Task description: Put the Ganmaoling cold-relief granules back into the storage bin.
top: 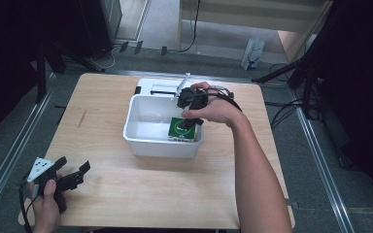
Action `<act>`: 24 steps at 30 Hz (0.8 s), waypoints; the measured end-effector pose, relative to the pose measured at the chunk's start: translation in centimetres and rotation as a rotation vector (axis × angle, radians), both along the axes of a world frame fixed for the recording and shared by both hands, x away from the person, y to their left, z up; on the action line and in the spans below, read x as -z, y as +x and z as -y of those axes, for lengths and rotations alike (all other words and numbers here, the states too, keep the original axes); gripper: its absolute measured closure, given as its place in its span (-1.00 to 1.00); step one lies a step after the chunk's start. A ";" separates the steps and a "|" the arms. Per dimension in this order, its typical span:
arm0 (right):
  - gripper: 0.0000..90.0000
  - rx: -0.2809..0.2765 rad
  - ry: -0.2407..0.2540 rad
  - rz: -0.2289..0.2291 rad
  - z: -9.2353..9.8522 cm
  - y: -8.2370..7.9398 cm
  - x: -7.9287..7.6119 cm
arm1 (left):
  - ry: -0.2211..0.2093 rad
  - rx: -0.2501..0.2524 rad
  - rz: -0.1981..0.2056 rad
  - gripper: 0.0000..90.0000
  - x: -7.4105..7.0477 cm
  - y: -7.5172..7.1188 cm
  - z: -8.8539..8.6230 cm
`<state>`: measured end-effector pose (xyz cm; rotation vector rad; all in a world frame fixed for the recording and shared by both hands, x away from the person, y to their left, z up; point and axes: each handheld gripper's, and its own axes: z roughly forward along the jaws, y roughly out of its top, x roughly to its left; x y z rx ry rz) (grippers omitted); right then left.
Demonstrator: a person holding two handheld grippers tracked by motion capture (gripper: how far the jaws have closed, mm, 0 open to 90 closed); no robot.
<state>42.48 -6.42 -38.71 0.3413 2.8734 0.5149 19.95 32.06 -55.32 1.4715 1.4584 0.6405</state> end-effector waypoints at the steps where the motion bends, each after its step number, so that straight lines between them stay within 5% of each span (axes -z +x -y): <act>1: -0.82 0.014 0.024 -0.009 0.3 -0.2 -0.3 | 0.001 0.002 -0.002 -0.85 0.0 0.0 0.0; 6: -0.95 0.105 0.097 -0.017 2.0 -0.4 -1.1 | 0.000 -0.002 -0.002 -0.85 0.0 0.0 0.1; 13: -1.00 0.360 0.201 0.040 5.1 -0.8 -1.4 | 0.005 -0.003 -0.006 -0.85 0.0 0.0 0.1; 21: -1.00 0.585 0.282 0.078 9.6 -1.9 -0.4 | 0.008 -0.005 -0.007 -0.85 0.0 0.1 0.2; 24: -1.00 0.610 0.298 0.119 11.0 -2.3 0.2 | 0.009 -0.006 -0.008 -0.85 0.0 0.0 0.2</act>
